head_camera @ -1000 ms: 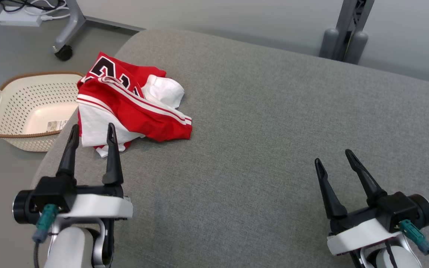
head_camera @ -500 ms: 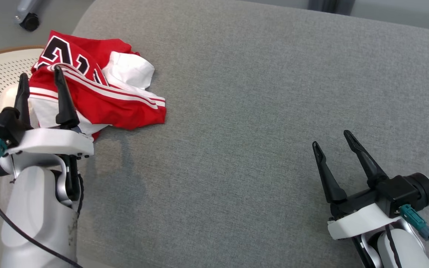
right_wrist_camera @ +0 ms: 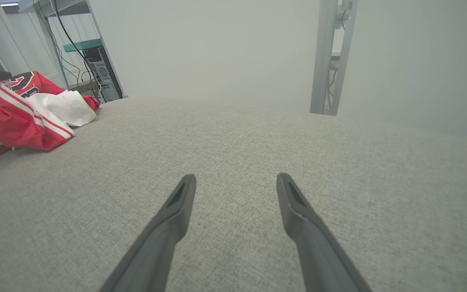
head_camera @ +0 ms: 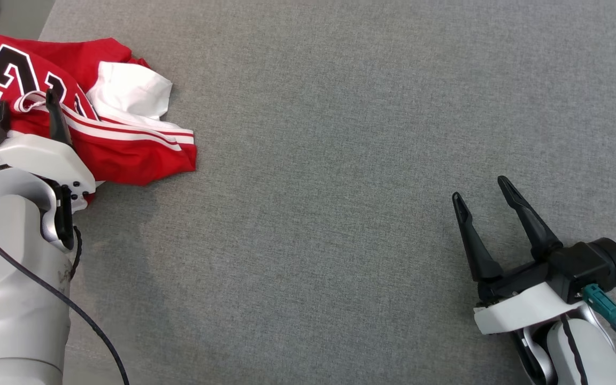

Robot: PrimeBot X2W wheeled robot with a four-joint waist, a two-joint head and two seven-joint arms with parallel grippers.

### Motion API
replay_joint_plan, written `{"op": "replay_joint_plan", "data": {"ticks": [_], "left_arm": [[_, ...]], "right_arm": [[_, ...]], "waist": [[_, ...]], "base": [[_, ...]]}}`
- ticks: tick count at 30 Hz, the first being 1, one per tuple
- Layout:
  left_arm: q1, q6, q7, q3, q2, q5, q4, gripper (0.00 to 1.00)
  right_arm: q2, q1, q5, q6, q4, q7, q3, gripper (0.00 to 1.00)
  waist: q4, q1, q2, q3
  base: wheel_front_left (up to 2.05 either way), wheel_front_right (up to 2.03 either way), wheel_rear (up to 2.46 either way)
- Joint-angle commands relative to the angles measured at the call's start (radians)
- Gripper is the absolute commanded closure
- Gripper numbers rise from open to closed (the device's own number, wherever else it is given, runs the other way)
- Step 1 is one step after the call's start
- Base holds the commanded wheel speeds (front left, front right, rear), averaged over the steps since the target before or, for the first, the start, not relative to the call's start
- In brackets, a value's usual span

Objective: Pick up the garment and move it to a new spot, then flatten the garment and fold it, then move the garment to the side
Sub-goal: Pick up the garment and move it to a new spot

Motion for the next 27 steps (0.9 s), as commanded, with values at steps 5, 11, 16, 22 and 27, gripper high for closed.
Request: {"op": "replay_joint_plan", "data": {"ticks": [5,11,16,22,27], "left_arm": [[-0.043,-0.016,0.040,-0.022,0.007,0.004,0.098,0.00],[-0.065,-0.022,0.005,-0.043,0.013,0.012,0.149,1.00],[-0.071,-0.025,-0.048,-0.036,0.020,-0.004,0.141,1.00],[-0.046,-0.032,-0.084,-0.023,0.032,-0.012,0.032,1.00],[-0.005,-0.040,-0.087,-0.025,0.040,0.002,-0.121,1.00]], "right_arm": [[0.000,-0.022,-0.003,0.000,-0.001,-0.001,-0.006,0.00],[0.003,-0.031,-0.002,0.000,0.005,-0.001,-0.005,0.00],[0.010,-0.032,0.003,0.000,0.006,-0.001,-0.008,0.00],[0.027,-0.023,0.015,0.000,0.014,-0.001,-0.004,0.00],[0.041,-0.011,0.028,0.000,0.020,-0.001,0.002,0.00]], "waist": [[-0.004,0.0000,0.0000,0.015],[-0.005,0.0000,0.0000,0.012],[-0.010,0.0000,0.0000,-0.008],[-0.026,0.0000,0.0000,-0.068],[-0.053,0.0000,0.0000,-0.136]], "base": [[0.00,0.00,0.00],[0.00,0.00,0.00],[0.00,0.00,0.00],[0.00,0.00,0.00],[0.00,0.00,0.00]]}}
